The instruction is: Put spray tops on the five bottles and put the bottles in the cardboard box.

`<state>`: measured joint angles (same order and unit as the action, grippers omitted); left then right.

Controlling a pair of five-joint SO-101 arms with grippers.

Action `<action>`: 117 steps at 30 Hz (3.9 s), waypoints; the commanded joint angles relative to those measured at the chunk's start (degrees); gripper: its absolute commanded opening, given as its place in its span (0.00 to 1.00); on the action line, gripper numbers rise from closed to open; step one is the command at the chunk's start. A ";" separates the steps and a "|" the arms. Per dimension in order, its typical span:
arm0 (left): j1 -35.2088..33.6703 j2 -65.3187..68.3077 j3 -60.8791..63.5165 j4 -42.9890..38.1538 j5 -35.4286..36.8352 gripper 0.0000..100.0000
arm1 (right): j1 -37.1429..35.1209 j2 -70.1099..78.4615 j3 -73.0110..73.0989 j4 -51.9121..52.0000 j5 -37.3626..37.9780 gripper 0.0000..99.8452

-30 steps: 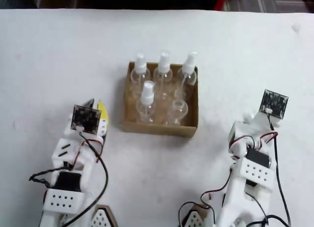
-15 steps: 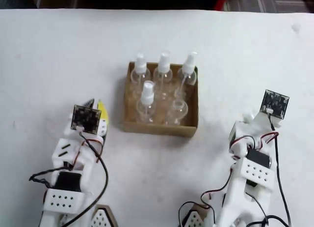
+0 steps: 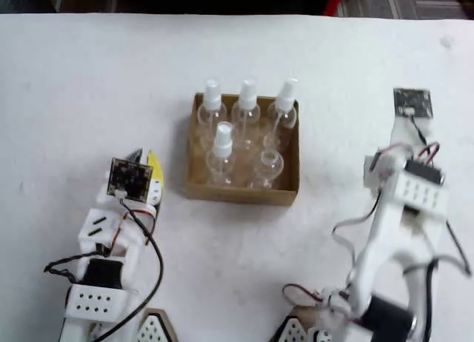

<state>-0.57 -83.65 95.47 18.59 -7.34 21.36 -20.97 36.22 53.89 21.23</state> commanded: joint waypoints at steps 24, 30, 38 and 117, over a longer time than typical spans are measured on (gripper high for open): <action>0.48 -0.66 -0.88 -1.32 -0.62 0.06 | 0.31 52.26 -54.15 22.81 14.77 0.18; 0.48 -0.66 -0.88 -1.32 -0.62 0.06 | 0.22 55.08 -55.91 22.37 14.86 0.18; 0.48 -0.66 -0.88 -1.32 -0.62 0.06 | 0.31 59.12 -59.16 22.73 14.77 0.17; 0.48 -0.66 -1.14 -1.05 -0.62 0.06 | -0.40 40.48 -42.90 23.25 31.91 0.15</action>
<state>-0.66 -83.65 95.47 18.59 -7.34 20.57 16.66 -5.98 80.26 52.44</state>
